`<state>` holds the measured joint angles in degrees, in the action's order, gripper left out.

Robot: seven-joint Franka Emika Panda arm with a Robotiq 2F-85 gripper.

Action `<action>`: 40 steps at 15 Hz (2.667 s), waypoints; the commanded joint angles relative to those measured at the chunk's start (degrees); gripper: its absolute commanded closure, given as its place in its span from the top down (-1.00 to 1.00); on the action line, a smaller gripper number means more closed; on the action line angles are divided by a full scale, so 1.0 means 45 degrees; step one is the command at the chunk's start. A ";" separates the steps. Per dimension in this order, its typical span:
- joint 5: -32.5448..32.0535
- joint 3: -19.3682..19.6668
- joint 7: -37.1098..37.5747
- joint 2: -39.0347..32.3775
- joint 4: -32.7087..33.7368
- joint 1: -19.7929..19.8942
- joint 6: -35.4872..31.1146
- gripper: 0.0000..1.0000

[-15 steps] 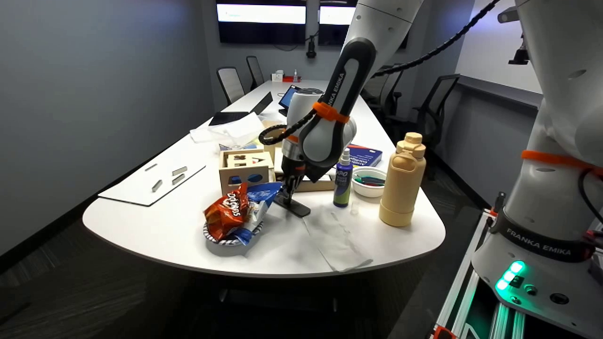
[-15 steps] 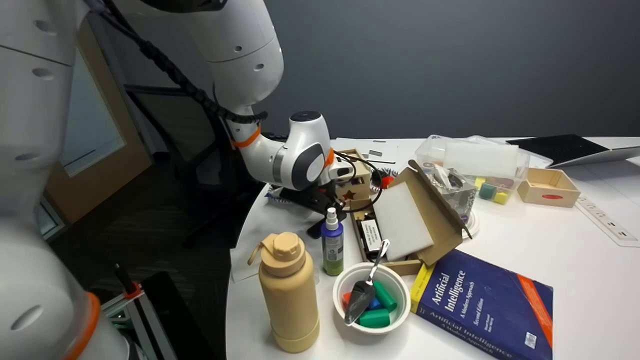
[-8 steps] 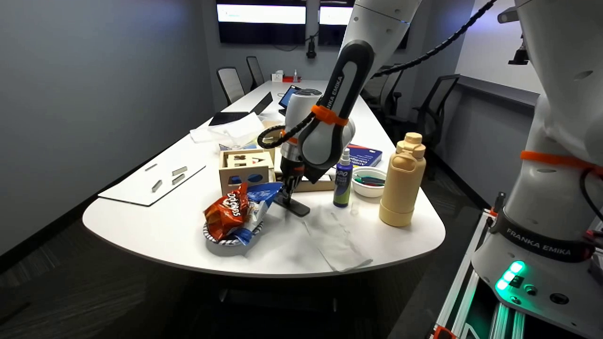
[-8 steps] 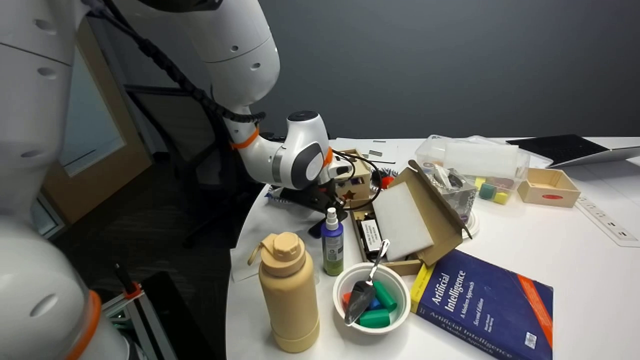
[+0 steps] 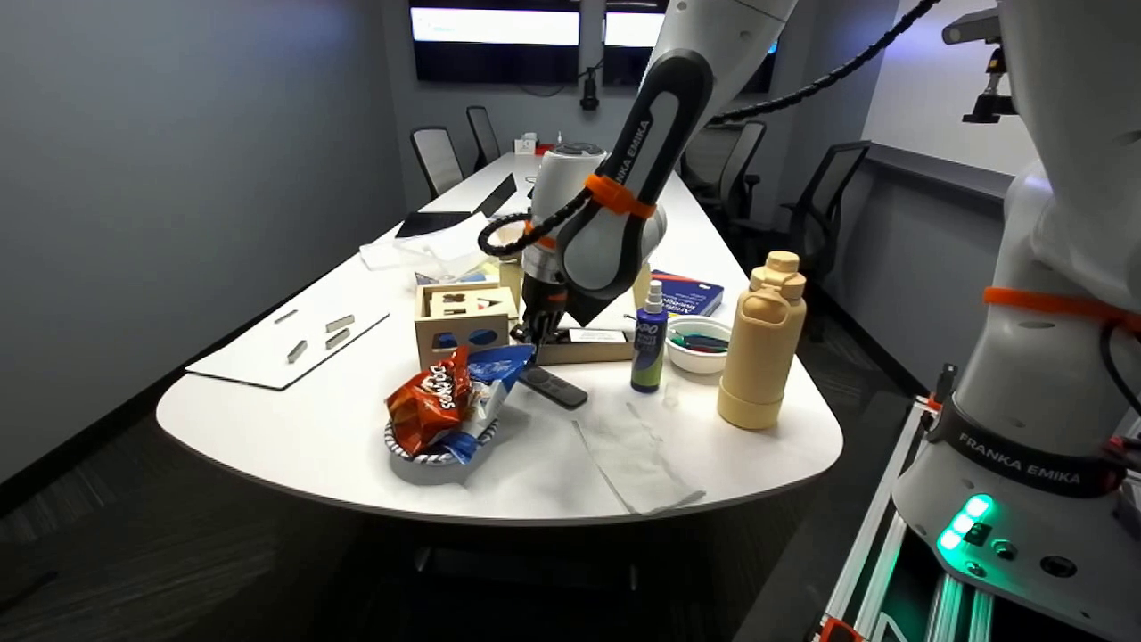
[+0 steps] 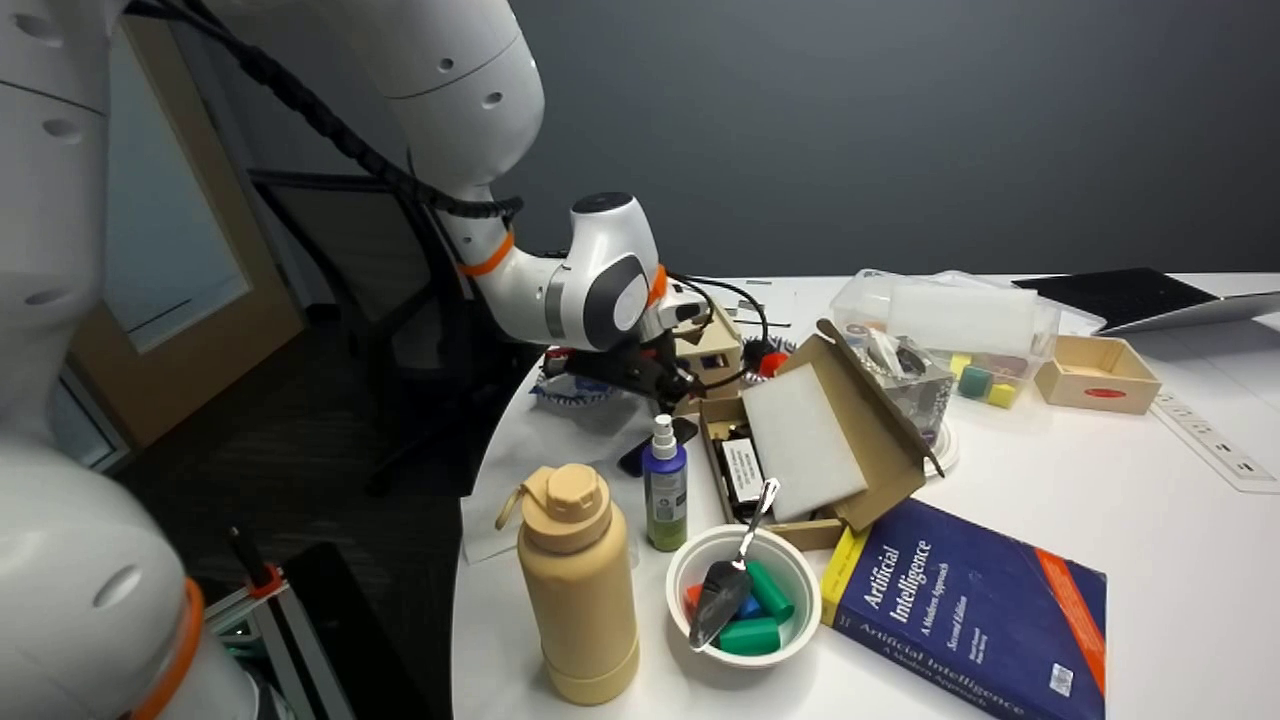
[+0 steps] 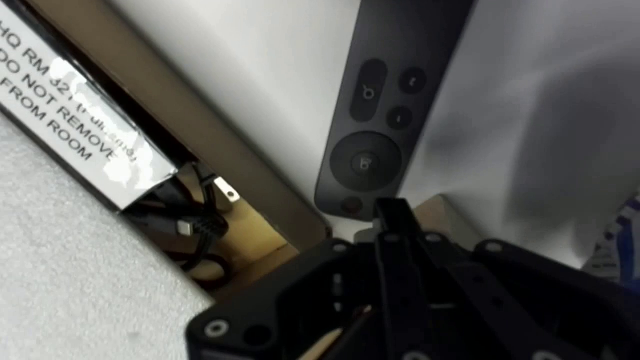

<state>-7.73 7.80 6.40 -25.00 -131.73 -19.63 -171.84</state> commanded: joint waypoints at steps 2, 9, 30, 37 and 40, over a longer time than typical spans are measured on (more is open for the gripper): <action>-0.1619 0.1207 0.1616 0.2218 -0.0411 -0.1272 0.2463 -1.00; -0.5840 -0.0593 0.4696 0.5484 -0.1527 -0.0425 0.7707 -0.19; -0.3960 -0.2906 0.5419 0.6010 -0.4210 0.3346 0.8833 1.00; -0.2454 -0.2047 0.3474 0.5029 -0.4438 0.3980 0.6668 1.00; -0.1386 -0.1849 0.2221 0.4856 -0.4553 0.4143 0.6238 1.00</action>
<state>-18.58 -1.19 22.10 -3.07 -150.99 -1.85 -141.22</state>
